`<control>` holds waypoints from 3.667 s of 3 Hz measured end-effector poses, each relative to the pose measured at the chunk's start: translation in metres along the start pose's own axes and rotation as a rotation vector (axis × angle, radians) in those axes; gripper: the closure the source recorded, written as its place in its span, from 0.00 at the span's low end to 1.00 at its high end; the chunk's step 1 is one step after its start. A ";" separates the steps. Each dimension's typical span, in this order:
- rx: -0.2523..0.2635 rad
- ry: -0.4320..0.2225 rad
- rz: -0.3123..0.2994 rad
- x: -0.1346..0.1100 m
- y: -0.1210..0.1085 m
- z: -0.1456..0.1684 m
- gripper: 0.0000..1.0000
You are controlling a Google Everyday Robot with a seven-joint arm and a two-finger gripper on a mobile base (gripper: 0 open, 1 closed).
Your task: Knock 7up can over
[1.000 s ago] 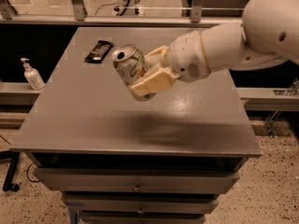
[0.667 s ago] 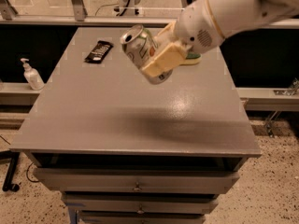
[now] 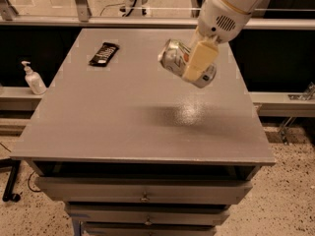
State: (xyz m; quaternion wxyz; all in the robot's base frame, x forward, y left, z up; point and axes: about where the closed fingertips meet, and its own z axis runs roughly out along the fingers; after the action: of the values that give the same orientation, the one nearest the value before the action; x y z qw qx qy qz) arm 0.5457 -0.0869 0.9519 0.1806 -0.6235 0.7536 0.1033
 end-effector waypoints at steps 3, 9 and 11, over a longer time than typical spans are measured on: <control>-0.068 0.497 0.028 0.117 0.025 0.021 1.00; 0.016 0.397 0.184 0.138 0.059 0.039 0.35; 0.021 0.340 0.217 0.140 0.054 0.061 0.00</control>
Offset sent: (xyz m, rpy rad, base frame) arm -0.0954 -0.1364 -0.0687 -0.6765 0.4280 0.0245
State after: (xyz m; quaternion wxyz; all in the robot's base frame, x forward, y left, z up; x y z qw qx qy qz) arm 0.4795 -0.1791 0.8368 0.0448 -0.5453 0.8370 0.0076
